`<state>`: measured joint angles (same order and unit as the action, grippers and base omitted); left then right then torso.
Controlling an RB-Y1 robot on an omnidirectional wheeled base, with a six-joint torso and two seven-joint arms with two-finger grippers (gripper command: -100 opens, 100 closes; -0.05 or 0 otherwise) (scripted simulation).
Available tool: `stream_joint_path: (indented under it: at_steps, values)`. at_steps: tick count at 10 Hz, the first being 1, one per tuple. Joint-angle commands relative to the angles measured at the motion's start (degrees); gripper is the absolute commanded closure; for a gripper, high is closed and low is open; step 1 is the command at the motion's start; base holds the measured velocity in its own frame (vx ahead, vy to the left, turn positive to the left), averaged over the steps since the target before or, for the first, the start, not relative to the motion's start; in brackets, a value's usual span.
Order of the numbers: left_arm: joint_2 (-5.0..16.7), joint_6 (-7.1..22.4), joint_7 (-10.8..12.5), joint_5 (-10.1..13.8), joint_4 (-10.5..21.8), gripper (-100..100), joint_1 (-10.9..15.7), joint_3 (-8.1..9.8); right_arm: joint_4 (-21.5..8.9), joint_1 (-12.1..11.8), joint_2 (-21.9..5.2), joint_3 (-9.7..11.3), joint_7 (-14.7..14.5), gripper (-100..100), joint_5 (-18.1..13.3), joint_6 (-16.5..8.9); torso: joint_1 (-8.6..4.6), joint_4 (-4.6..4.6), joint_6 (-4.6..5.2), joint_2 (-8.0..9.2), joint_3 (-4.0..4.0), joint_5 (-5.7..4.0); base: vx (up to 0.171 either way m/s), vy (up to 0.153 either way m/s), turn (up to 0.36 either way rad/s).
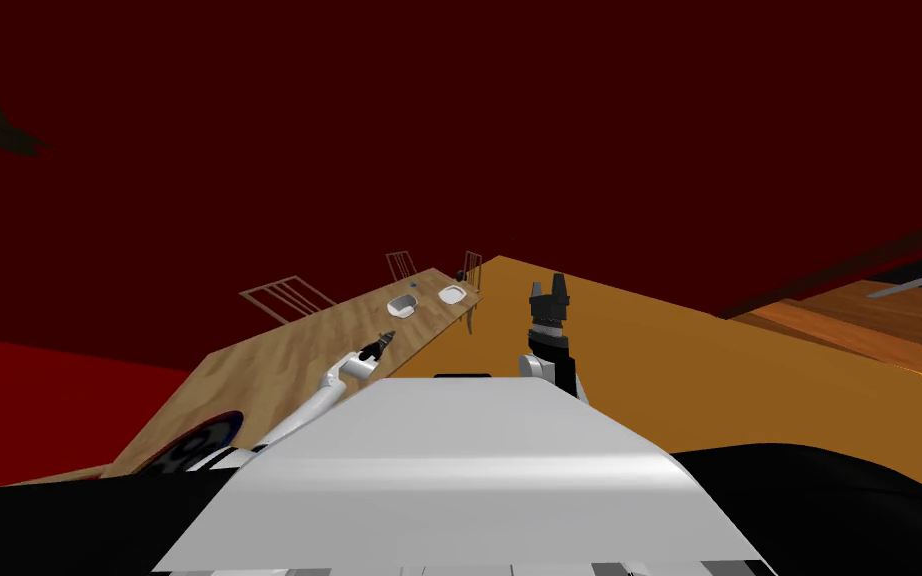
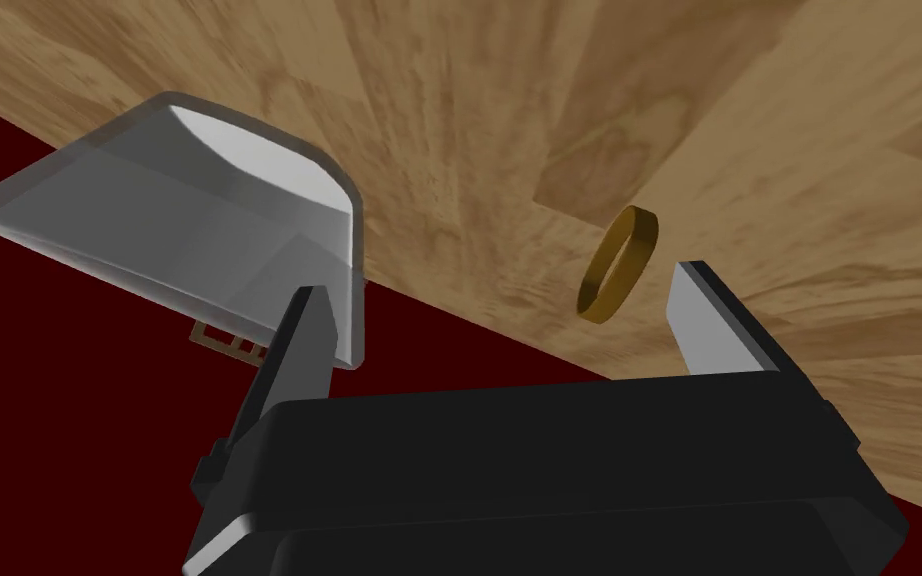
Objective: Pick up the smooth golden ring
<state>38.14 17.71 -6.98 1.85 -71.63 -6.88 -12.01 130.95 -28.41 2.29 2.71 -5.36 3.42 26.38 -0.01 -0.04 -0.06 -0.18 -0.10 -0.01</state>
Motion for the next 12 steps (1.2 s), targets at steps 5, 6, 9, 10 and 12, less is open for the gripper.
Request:
stream_joint_path:
  at_steps: [5, 6, 9, 10, 12]
  values:
    - [3.5, 3.8, -0.8, 0.5, 8.2, -100, 0.7, -1.37, 0.0, 0.0, 0.0, 0.0, 0.0, 0, 0.0, 0.0, -0.01, 0.00, 0.02, -0.02, -0.01, 0.01, 0.047, -0.003, -0.149]
    - [3.5, 3.8, -0.8, 0.5, 8.2, -100, 0.7, -1.37, 0.0, 0.0, 0.0, 0.0, 0.0, 0, 0.0, 0.0, 0.00, 0.00, 0.02, -0.01, 0.00, 0.00, 0.029, 0.005, -0.037]
    - [5.3, 5.6, -1.2, 0.7, 11.5, -100, 0.9, -2.01, 0.0, 0.0, 0.0, 0.0, 0.0, 0, 0.0, 0.0, 0.00, 0.02, 0.01, 0.09, 0.06, 0.00, 0.026, 0.001, -0.092]
    - [5.5, 5.8, -1.2, 0.7, 11.9, -100, 1.0, -2.08, 0.0, 0.0, 0.0, 0.0, 0.0, 0, 0.0, 0.0, 0.00, 0.02, 0.01, 0.06, 0.04, -0.01, 0.033, 0.010, -0.084]
    - [5.4, 5.4, -1.3, 1.0, 12.0, 0, 1.2, -2.18, 0.0, 0.0, 0.0, 0.0, 0.0, 0, 0.0, 0.0, 0.01, 0.03, -0.01, 0.12, 0.07, 0.01, 0.006, 0.004, -0.006]
